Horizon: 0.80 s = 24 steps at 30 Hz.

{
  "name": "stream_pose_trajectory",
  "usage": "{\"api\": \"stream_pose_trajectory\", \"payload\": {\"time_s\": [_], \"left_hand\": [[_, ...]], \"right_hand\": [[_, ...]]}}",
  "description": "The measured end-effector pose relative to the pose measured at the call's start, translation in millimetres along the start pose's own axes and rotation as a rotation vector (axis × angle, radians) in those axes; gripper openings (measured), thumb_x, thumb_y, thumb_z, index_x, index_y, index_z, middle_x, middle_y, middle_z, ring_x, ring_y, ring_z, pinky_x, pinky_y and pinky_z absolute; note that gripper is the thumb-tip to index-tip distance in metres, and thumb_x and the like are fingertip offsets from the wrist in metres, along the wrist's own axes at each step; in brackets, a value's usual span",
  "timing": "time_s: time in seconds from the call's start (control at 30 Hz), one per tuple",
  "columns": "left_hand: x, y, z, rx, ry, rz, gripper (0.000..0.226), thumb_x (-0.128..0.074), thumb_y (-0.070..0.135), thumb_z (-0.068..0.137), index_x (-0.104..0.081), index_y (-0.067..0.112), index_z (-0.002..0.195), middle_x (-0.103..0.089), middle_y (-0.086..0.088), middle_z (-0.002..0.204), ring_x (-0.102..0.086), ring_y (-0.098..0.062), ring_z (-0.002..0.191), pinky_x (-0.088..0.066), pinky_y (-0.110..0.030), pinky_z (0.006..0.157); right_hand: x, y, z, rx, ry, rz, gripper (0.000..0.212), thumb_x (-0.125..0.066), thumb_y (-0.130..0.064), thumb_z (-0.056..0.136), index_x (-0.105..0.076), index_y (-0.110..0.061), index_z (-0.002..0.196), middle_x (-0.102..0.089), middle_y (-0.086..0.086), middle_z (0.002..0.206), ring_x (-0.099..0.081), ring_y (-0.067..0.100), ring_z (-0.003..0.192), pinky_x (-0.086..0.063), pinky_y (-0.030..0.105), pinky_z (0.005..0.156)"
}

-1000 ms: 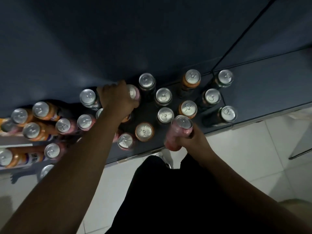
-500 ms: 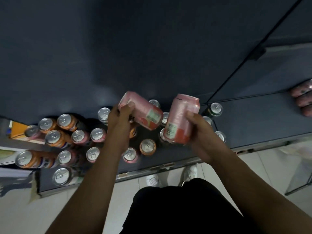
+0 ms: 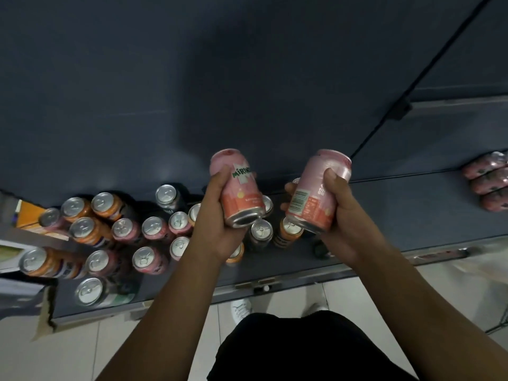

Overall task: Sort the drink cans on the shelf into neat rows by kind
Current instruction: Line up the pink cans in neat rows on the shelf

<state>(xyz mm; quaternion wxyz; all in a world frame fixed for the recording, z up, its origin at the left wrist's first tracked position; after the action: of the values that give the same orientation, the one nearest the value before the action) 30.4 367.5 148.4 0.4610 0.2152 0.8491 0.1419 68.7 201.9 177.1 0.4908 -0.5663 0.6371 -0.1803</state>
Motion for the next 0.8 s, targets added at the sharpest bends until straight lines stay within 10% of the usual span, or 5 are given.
{"api": "stream_pose_trajectory", "payload": {"time_s": [0.1,0.2,0.37,0.53,0.8], "left_hand": [[-27.6,-21.5,1.4,0.018,-0.047,0.049,0.072,-0.078,0.041,0.075,-0.057,0.008,0.136,-0.072,-0.013,0.106,-0.069,-0.024,0.089,-0.058,-0.038,0.076],[-66.6,-52.1,-0.4,0.025,-0.078,0.148,0.057,-0.071,0.043,0.078,-0.063,0.008,0.122,-0.07,-0.012,0.092,-0.068,-0.025,0.08,-0.057,-0.039,0.073],[-125.1,-129.0,3.5,0.1,-0.113,0.21,0.067,-0.076,0.055,0.078,-0.066,0.008,0.123,-0.068,-0.014,0.104,-0.068,-0.027,0.088,-0.05,-0.044,0.097],[-189.7,-233.3,-0.4,0.185,-0.17,0.359,0.103,-0.093,0.06,0.052,-0.06,0.009,0.135,-0.07,-0.013,0.111,-0.069,-0.025,0.092,-0.059,-0.039,0.078],[-290.4,-385.4,-23.5,0.338,-0.346,0.53,0.04,-0.062,0.041,0.08,-0.076,0.007,0.097,-0.07,-0.013,0.084,-0.07,-0.029,0.072,-0.057,-0.039,0.072]], "right_hand": [[29.9,-19.9,-14.4,0.021,0.084,0.096,0.081,-0.067,-0.074,0.072,-0.062,-0.017,0.13,-0.072,0.012,0.117,-0.069,0.026,0.108,-0.055,0.049,0.1],[63.4,-38.8,-30.0,-0.003,0.067,0.2,0.058,-0.037,-0.06,0.101,-0.063,-0.013,0.124,-0.074,0.01,0.101,-0.073,0.02,0.088,-0.061,0.039,0.078],[147.7,-73.8,-67.4,0.055,0.144,0.2,0.061,-0.055,-0.057,0.088,-0.062,-0.012,0.129,-0.076,0.012,0.111,-0.074,0.025,0.1,-0.059,0.043,0.086],[249.6,-112.3,-118.9,0.116,0.209,0.228,0.043,-0.054,-0.055,0.089,-0.066,-0.018,0.107,-0.076,0.001,0.083,-0.073,0.015,0.077,-0.059,0.039,0.08],[403.7,-130.3,-200.3,0.186,0.423,0.384,0.058,-0.039,-0.061,0.1,-0.065,-0.015,0.122,-0.074,0.012,0.111,-0.073,0.028,0.101,-0.061,0.042,0.082]]}}
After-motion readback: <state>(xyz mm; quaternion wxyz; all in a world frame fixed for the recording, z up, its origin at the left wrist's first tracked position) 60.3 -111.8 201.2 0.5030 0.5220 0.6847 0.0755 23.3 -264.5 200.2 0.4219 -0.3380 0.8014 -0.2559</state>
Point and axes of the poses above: each hand's wrist, its own z-axis towards the middle knuckle, its own x-axis out of the back of the hand, y = z × x, the point moved 10 cm from there along z, towards the middle knuckle
